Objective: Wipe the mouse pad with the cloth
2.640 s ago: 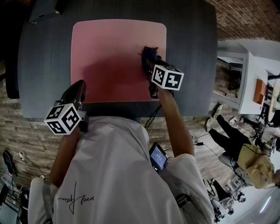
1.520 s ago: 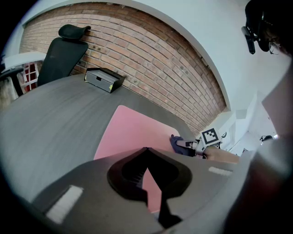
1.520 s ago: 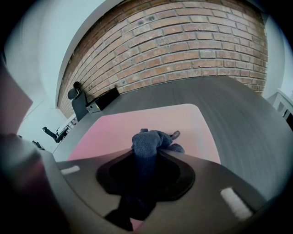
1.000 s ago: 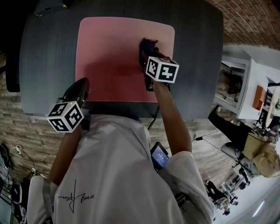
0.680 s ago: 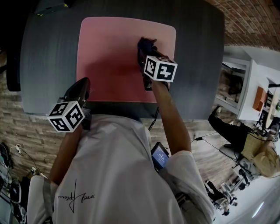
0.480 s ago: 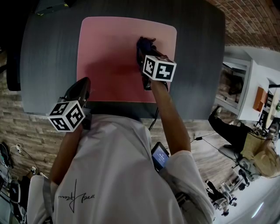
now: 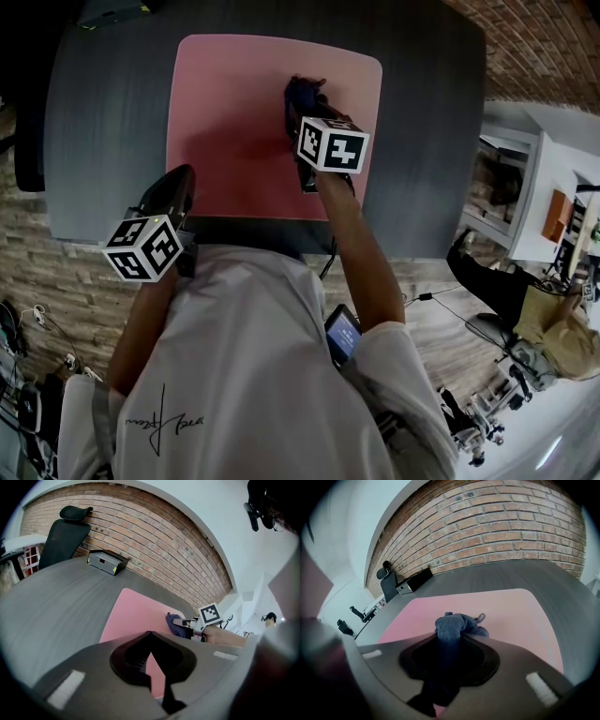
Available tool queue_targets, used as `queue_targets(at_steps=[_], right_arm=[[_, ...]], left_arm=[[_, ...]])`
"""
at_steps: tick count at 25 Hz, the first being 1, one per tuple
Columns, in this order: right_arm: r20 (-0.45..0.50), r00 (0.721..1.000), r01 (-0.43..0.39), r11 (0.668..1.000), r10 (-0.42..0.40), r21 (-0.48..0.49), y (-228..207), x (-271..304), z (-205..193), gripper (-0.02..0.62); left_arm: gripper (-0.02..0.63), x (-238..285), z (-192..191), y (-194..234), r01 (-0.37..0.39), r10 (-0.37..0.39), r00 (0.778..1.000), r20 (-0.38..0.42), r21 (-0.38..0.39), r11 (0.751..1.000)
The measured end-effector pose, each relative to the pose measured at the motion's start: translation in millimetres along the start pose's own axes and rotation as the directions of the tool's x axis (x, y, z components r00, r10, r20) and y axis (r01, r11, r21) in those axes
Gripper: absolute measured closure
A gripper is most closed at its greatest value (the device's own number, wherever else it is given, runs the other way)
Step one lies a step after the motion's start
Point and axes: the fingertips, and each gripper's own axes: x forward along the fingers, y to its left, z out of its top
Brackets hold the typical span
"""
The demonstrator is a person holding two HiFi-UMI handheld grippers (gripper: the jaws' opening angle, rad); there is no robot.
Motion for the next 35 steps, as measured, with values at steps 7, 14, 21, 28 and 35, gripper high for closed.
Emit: queue_targets(at_steps=[7, 14, 21, 28, 35], right_arm=[[0.003, 1.0, -0.01, 1.0, 0.01, 0.007, 14, 6, 1, 0.489], [-0.001, 0.999, -0.042, 0.999, 0.042, -0.011, 33, 17, 3, 0.489], [0.001, 0.998, -0.055, 0.998, 0.055, -0.017, 48, 25, 5, 0.489], [0.001, 0.998, -0.066, 0.998, 0.066, -0.015, 61, 30, 6, 0.489], [-0.016, 0.994, -0.107, 0.994, 0.107, -0.006, 80, 41, 6, 0.489]], left_arm=[[0.601, -4, 0, 5, -0.004, 0.004, 1.0, 0.008, -0.012, 1.0], [0.601, -5, 1, 7, -0.004, 0.004, 1.0, 0.009, -0.016, 1.0], [0.601, -9, 2, 13, -0.012, 0.012, 1.0, 0.012, -0.024, 1.0], [0.601, -13, 2, 18, -0.014, 0.015, 1.0, 0.013, -0.026, 1.0], [0.601, -17, 1, 27, -0.026, 0.027, 1.0, 0.012, -0.033, 0.999]])
